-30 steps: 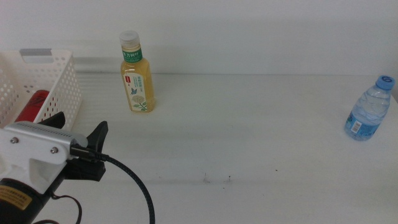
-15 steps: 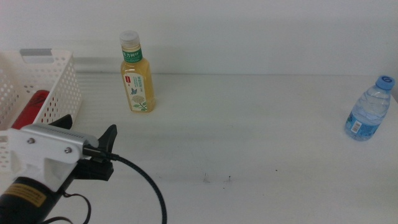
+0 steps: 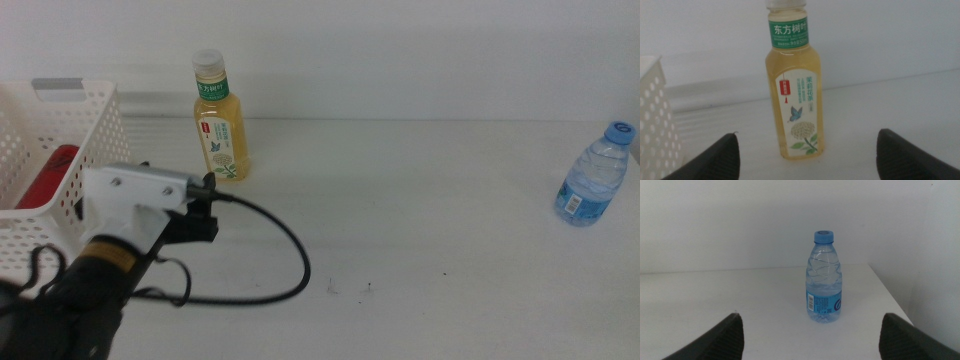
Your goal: Use arms to grab the bottles and put them into the dustbin to the left of the table.
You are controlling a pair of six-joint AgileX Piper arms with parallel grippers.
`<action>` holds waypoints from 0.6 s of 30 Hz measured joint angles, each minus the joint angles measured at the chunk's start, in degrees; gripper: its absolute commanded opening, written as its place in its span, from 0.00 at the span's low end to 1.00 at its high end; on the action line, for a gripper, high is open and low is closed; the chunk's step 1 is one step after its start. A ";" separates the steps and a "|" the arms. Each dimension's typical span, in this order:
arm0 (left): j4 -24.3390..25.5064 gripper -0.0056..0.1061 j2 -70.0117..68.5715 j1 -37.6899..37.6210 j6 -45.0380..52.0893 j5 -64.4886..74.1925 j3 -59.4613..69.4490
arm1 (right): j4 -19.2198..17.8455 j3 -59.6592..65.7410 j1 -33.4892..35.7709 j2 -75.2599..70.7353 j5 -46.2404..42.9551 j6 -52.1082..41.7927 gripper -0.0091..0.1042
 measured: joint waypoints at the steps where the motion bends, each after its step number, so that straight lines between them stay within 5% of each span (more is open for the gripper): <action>1: -0.27 0.89 1.04 0.00 0.08 0.00 -1.24 | 0.00 0.00 0.00 0.00 0.00 0.00 0.90; 18: 0.87 0.89 14.42 2.69 0.24 4.59 -18.61 | 0.00 0.00 0.00 0.00 0.00 0.00 0.90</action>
